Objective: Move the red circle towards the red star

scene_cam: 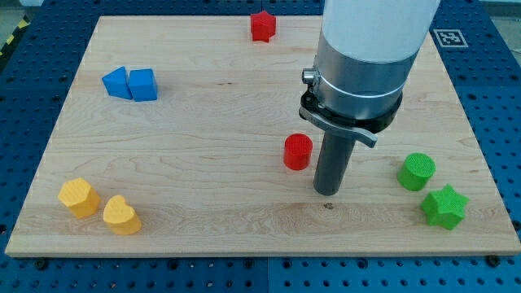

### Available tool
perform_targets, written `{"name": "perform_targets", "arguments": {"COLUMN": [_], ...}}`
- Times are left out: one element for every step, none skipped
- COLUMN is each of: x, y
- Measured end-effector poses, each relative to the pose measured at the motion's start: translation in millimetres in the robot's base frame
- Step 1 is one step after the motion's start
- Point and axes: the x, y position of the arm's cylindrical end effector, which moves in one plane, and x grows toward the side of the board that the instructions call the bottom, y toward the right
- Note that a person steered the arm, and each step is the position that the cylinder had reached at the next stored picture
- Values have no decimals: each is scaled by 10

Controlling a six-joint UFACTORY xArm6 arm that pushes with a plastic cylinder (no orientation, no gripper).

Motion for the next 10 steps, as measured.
{"name": "perform_targets", "arguments": {"x": [0,0,0,26,33,-62,-200,-360,-571,-825], "y": [-56,-63,-180,-317,-318,-321,-321,-321,-321,-321]}}
